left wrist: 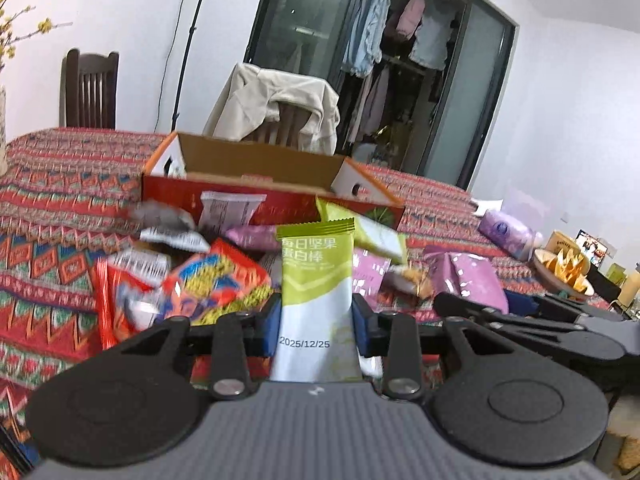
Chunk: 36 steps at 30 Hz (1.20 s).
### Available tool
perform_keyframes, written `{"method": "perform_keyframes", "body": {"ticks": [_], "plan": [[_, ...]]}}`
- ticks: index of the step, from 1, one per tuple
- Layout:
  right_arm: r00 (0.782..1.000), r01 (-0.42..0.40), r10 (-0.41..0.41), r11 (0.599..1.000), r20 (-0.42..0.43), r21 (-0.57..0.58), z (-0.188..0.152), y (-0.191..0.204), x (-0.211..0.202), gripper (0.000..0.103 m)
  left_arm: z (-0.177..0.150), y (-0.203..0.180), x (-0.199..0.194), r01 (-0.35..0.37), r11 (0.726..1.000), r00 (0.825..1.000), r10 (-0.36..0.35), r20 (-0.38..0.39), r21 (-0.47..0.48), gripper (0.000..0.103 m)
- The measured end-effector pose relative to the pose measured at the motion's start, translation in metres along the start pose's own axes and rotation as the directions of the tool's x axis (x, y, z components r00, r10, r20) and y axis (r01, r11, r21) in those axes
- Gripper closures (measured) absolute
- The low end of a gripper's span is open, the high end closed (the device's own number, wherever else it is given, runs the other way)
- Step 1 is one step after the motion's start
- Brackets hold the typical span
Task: Organize snacks
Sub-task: 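Lift both held packets and carry them over the cardboard box, then open both grippers to drop the packets into the box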
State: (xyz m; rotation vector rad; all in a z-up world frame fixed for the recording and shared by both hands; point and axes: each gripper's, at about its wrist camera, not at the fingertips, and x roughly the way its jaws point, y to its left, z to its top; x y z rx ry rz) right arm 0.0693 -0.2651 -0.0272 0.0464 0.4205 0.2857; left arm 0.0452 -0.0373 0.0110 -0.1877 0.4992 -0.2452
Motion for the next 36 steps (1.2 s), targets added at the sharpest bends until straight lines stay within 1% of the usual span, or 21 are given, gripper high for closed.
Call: {"method": "perform_keyframes", "body": {"ticks": [8, 16, 20, 26, 29, 32, 36], "plan": [[1.0, -0.001, 0.002, 1.0, 0.03, -0.025, 0.029, 0.005, 0.019, 0.041, 0.04, 0.004, 0.014, -0.004, 1.0, 0.998, 0.003, 0.061, 0.017, 0.067], [0.998, -0.006, 0.009, 0.999, 0.057, -0.045, 0.072, 0.008, 0.06, 0.041, 0.086, 0.019, 0.049, -0.019, 1.0, 0.995, 0.017, 0.095, 0.015, 0.067], [0.998, -0.003, 0.007, 0.998, 0.068, -0.062, 0.096, 0.008, 0.081, 0.041, 0.112, 0.028, 0.07, -0.04, 0.999, 0.993, 0.039, 0.107, 0.006, 0.067], [0.997, 0.006, -0.001, 0.998, 0.079, -0.062, 0.136, 0.005, 0.12, 0.041, 0.148, 0.043, 0.103, -0.072, 0.997, 0.99, 0.073, 0.121, -0.016, 0.067], [0.997, 0.012, -0.008, 0.998, 0.074, -0.057, 0.152, 0.004, 0.146, 0.041, 0.161, 0.05, 0.121, -0.091, 0.995, 0.988, 0.094, 0.121, -0.031, 0.067], [0.998, 0.02, -0.017, 0.999, 0.065, -0.044, 0.161, 0.002, 0.17, 0.041, 0.17, 0.059, 0.141, -0.106, 0.993, 0.987, 0.112, 0.118, -0.057, 0.067], [0.998, 0.035, -0.035, 0.999, 0.048, -0.007, 0.163, -0.005, 0.202, 0.041, 0.175, 0.068, 0.165, -0.137, 0.988, 0.984, 0.144, 0.109, -0.077, 0.067]]}}
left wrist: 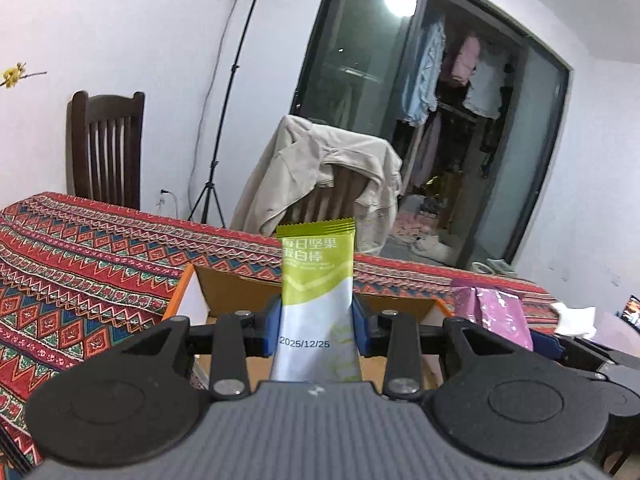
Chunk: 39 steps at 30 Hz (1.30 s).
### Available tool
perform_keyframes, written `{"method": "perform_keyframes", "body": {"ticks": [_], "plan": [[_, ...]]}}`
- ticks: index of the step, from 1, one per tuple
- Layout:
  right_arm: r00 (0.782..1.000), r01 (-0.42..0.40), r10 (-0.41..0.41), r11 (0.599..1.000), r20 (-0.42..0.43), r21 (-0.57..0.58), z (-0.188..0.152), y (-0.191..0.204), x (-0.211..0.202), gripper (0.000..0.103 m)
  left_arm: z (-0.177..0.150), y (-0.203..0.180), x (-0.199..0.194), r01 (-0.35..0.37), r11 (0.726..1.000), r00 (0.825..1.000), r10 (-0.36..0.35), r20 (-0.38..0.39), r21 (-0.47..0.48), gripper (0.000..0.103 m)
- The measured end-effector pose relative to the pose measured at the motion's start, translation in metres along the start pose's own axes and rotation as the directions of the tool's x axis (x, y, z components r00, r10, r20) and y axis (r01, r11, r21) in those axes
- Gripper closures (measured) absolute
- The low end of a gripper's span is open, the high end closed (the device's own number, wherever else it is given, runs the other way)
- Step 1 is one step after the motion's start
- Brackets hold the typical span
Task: Organize snacks
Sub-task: 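Open both grippers to drop the packets into the box, then move both grippers back toward the snack pile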
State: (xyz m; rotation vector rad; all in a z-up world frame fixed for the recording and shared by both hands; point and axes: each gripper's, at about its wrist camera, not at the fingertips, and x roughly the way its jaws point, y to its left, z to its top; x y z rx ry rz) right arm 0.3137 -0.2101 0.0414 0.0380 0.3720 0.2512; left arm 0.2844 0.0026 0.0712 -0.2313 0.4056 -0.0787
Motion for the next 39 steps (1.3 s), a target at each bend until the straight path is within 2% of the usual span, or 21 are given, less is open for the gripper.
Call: {"method": "perform_keyframes", "body": {"ticks": [7, 12, 13, 15, 16, 17, 18, 20, 29, 39], "plan": [[0.999, 0.007, -0.007, 1.0, -0.043, 0.008, -0.015, -0.008, 0.034, 0.041, -0.014, 0.014, 0.033, -0.021, 1.0, 0.998, 0.02, -0.057, -0.013, 0.067], [0.995, -0.002, 0.003, 1.0, -0.098, 0.013, -0.028, -0.013, 0.047, 0.039, -0.021, 0.022, 0.038, -0.011, 1.0, 0.997, 0.009, -0.075, -0.023, 0.063], [0.995, -0.002, 0.004, 1.0, -0.102, 0.014, -0.029, -0.014, 0.048, 0.04, -0.023, 0.024, 0.037, -0.007, 1.0, 0.997, 0.004, -0.074, -0.029, 0.059], [0.995, 0.001, 0.0, 1.0, -0.101, 0.015, -0.031, -0.015, 0.047, 0.029, -0.022, 0.028, 0.037, -0.008, 0.999, 0.997, 0.004, -0.072, -0.048, 0.04], [0.995, 0.0, 0.002, 1.0, -0.099, 0.021, -0.031, -0.017, 0.046, 0.016, -0.022, 0.028, 0.036, -0.016, 0.999, 0.998, 0.012, -0.066, -0.05, 0.021], [0.995, -0.001, 0.004, 1.0, -0.098, 0.026, -0.03, -0.018, 0.047, 0.005, -0.022, 0.028, 0.033, -0.03, 0.998, 0.998, 0.028, -0.052, -0.048, 0.006], [0.995, -0.002, 0.005, 1.0, -0.095, 0.029, -0.031, -0.019, 0.045, 0.001, -0.022, 0.027, 0.031, -0.041, 0.998, 0.999, 0.04, -0.036, -0.048, 0.0], [0.996, 0.0, 0.003, 0.999, -0.091, 0.033, -0.032, -0.02, 0.043, 0.0, -0.021, 0.026, 0.028, -0.043, 0.998, 0.999, 0.043, -0.017, -0.045, 0.0], [0.997, 0.001, 0.001, 0.999, -0.075, 0.032, -0.03, -0.017, 0.036, 0.0, -0.019, 0.022, 0.027, -0.067, 0.997, 0.998, 0.066, -0.023, -0.036, 0.0], [0.999, -0.002, 0.003, 1.0, -0.032, 0.007, -0.02, -0.012, 0.016, 0.0, -0.01, 0.015, 0.003, -0.048, 0.998, 0.999, 0.047, -0.004, -0.038, 0.0]]}}
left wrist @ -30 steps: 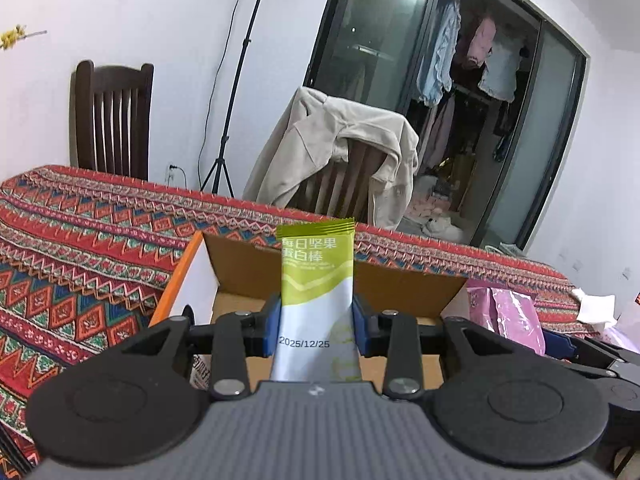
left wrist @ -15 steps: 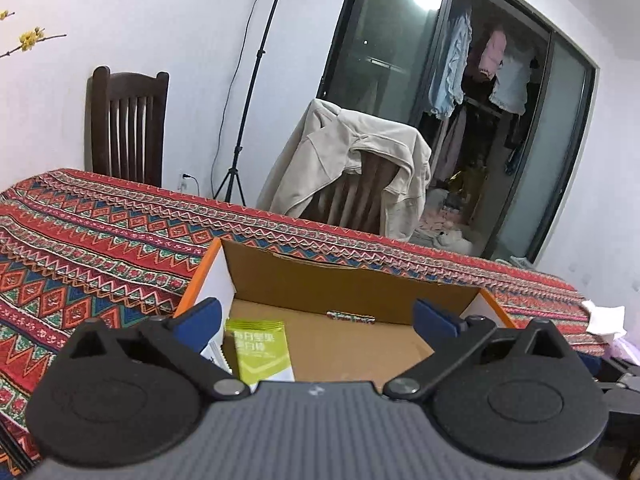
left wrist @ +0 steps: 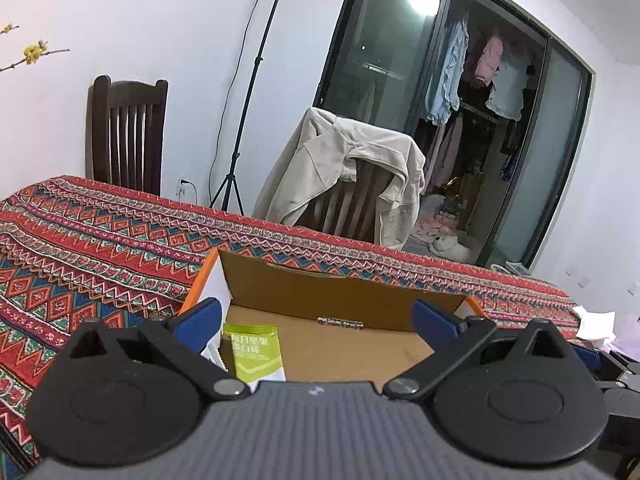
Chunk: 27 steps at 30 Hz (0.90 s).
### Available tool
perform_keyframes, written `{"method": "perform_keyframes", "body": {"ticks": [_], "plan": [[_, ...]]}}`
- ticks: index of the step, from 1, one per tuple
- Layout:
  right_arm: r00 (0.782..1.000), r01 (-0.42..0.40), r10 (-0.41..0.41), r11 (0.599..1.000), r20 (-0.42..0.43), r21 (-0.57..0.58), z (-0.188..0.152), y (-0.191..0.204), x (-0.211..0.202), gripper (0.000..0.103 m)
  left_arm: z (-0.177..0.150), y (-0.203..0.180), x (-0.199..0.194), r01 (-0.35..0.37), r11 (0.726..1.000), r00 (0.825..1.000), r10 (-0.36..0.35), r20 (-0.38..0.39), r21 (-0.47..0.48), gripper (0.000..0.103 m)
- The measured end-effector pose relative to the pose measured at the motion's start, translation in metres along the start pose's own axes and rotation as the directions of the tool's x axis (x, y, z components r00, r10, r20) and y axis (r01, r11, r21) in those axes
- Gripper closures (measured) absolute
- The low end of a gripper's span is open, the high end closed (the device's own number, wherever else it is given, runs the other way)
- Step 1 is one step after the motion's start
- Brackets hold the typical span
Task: Organize snacks
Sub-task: 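Move both grippers back toward the snack pile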
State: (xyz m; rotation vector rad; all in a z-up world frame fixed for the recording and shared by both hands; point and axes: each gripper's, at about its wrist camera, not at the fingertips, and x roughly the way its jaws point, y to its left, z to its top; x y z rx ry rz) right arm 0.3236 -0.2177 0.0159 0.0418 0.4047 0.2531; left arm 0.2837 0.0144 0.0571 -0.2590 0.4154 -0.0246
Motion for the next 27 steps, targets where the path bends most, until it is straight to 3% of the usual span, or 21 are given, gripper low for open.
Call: {"method": "perform_keyframes", "body": {"ticks": [12, 27], "plan": [[1.0, 0.006, -0.005, 0.999, 0.018, -0.043, -0.01, 0.013, -0.059, 0.0, -0.006, 0.006, -0.061, 0.008, 1.0, 1.0, -0.009, 0.01, 0.02, 0.0], [0.999, -0.039, 0.039, 0.998, 0.007, -0.052, -0.067, 0.029, -0.132, 0.0, -0.07, 0.042, -0.133, -0.002, 0.997, 1.0, 0.002, 0.009, 0.072, 0.0]]}}
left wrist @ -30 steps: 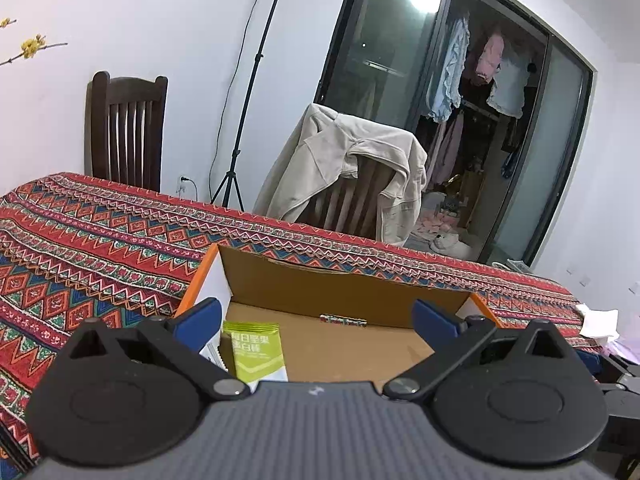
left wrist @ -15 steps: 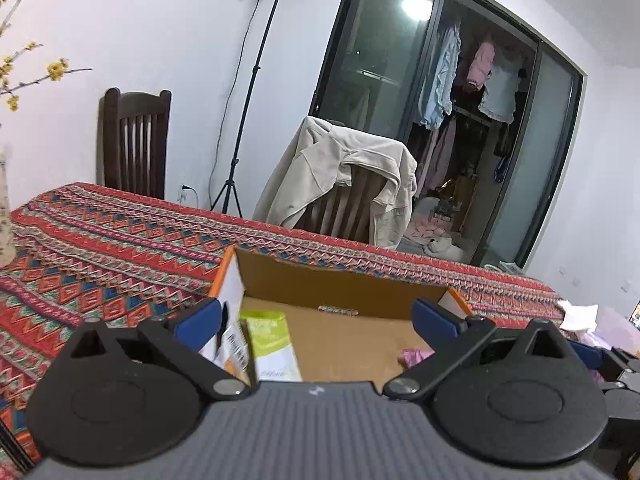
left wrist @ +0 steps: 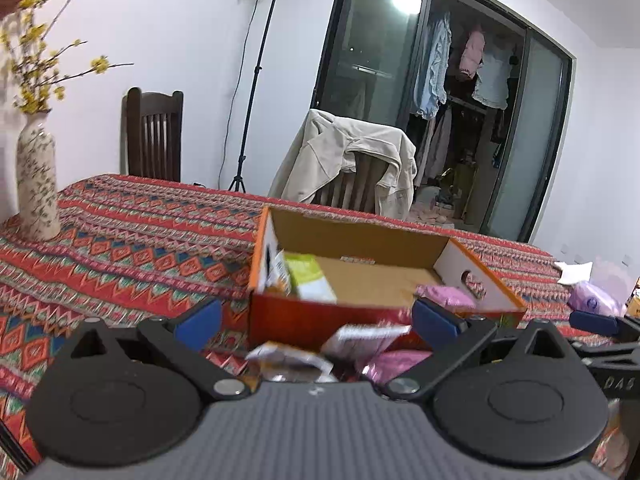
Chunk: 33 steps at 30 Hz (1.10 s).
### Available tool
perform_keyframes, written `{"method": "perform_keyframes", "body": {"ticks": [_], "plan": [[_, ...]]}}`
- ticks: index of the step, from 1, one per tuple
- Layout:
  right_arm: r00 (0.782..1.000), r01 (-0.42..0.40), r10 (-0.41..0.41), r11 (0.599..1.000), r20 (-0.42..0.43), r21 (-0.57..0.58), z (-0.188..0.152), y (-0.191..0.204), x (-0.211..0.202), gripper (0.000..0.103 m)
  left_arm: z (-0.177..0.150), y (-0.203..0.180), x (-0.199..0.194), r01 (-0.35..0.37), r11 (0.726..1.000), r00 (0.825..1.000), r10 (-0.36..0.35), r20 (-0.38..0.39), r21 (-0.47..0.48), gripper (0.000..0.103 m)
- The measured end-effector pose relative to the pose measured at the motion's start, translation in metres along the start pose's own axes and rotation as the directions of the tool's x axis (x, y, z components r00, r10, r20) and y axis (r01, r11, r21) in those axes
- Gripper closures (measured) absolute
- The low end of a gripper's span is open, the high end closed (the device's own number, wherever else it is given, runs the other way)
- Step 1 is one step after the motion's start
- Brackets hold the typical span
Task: Organize snacks
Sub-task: 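Move both grippers back toward the snack pile, then grasp a white snack packet with the right gripper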
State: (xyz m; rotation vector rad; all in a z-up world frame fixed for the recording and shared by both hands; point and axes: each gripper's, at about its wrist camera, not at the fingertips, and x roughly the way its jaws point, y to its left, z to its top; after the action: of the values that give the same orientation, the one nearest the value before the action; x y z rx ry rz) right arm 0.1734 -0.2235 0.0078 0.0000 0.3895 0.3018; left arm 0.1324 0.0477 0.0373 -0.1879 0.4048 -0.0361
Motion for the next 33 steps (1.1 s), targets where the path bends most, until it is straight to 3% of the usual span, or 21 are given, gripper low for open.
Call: {"method": "perform_keyframes", "body": {"ticks": [8, 19, 33], "plan": [[0.998, -0.034, 0.036, 0.999, -0.053, 0.026, -0.031, 0.01, -0.008, 0.0, -0.036, 0.027, -0.015, -0.036, 0.999, 0.999, 0.035, -0.03, -0.03, 0.0], [0.986, -0.095, 0.096, 0.995, -0.133, 0.016, -0.052, 0.03, -0.008, 0.0, -0.058, 0.031, -0.012, -0.071, 0.997, 0.997, 0.071, -0.003, -0.009, 0.0], [0.966, -0.126, 0.116, 0.992, -0.232, -0.025, -0.064, 0.052, 0.003, 0.0, -0.06, 0.033, -0.014, -0.046, 0.999, 0.999, 0.046, 0.008, -0.023, 0.0]]}}
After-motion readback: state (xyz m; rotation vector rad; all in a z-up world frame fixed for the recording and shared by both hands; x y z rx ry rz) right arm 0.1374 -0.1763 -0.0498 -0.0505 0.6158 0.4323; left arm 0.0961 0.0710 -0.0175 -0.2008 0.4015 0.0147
